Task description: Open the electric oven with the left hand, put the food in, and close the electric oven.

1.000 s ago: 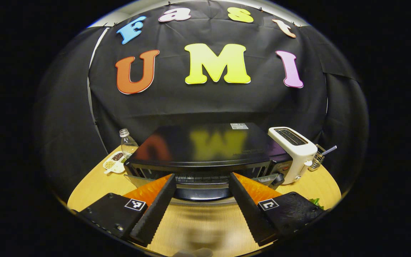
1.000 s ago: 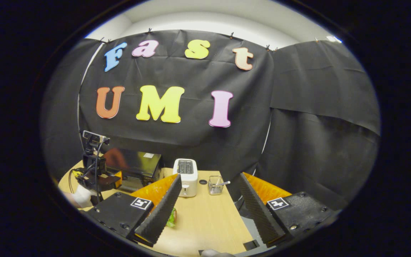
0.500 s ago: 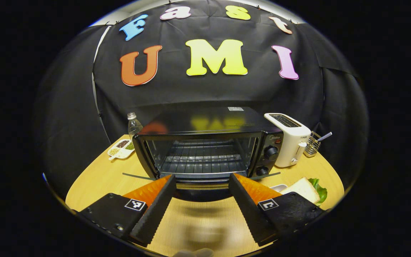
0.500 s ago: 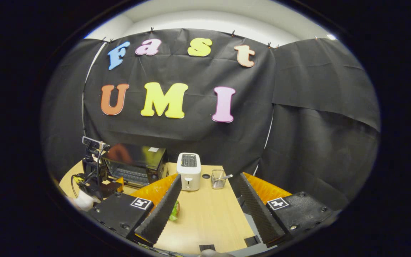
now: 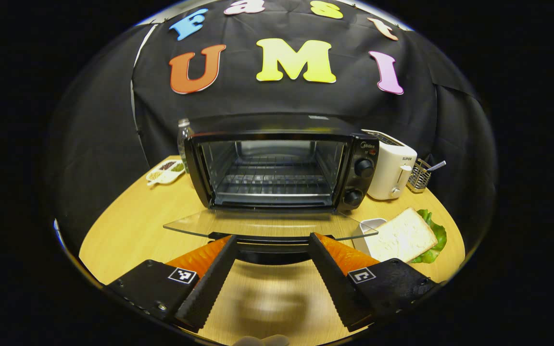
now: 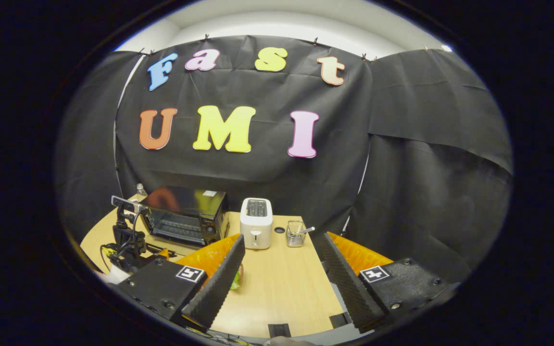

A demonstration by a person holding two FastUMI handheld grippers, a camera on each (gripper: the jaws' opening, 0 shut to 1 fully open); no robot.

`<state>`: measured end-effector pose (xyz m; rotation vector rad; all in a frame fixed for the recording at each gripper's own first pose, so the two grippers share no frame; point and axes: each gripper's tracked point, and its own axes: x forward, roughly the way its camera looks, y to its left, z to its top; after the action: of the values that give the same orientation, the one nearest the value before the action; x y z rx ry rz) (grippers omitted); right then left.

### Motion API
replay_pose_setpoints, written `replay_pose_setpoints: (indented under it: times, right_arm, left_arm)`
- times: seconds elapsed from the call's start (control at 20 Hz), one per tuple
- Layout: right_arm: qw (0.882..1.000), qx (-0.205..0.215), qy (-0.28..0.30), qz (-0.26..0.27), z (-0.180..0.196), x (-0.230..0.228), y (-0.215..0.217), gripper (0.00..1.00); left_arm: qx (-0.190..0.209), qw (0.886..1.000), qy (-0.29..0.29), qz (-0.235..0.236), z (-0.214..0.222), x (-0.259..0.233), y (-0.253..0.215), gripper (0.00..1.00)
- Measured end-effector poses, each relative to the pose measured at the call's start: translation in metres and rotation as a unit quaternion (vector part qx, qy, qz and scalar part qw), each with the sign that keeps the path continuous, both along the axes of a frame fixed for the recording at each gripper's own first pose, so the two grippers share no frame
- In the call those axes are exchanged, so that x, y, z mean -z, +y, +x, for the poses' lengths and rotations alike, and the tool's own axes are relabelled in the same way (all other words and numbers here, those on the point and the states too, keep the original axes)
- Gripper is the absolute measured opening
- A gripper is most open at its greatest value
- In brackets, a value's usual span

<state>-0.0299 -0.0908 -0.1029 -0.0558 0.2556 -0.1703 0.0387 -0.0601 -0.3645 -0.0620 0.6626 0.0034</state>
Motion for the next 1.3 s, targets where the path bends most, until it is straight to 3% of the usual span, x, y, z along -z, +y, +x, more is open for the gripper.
replay_pose_setpoints:
  times: [0.15, 0.25, 0.5, 0.75, 0.85, 0.9, 1.05, 1.3]
  right_arm:
    - [1.000, 0.004, 0.007, -0.001, -0.003, 0.006, -0.004, 0.96]
    - [1.000, 0.007, 0.011, -0.002, -0.004, 0.009, -0.006, 1.00]
    - [1.000, 0.006, 0.026, -0.005, -0.004, 0.019, -0.005, 1.00]
    - [0.999, -0.002, 0.038, -0.005, 0.002, 0.029, -0.001, 1.00]
    - [0.999, -0.007, 0.039, 0.003, 0.006, 0.031, 0.001, 1.00]
    - [0.999, -0.010, 0.040, 0.007, 0.008, 0.032, 0.002, 1.00]
    - [0.999, -0.020, 0.039, 0.020, 0.018, 0.040, 0.004, 1.00]
    - [0.995, -0.045, 0.063, 0.059, 0.040, 0.084, 0.015, 1.00]
  left_arm:
    - [0.006, 1.000, 0.024, 0.003, -0.013, 0.018, -0.003, 0.98]
    - [0.009, 0.999, 0.038, -0.001, -0.017, 0.030, -0.004, 0.96]
    - [0.008, 0.996, 0.093, -0.008, -0.030, 0.064, -0.008, 0.95]
    - [0.010, 0.995, 0.099, -0.008, -0.033, 0.067, -0.009, 0.94]
    - [0.004, 0.997, 0.082, -0.006, -0.029, 0.056, -0.004, 1.00]
    - [0.006, 0.997, 0.071, 0.002, -0.028, 0.049, -0.001, 0.95]
    - [0.007, 0.999, 0.031, 0.020, -0.026, 0.016, 0.012, 0.95]
    - [-0.004, 0.999, -0.034, 0.007, -0.036, -0.066, 0.031, 0.95]
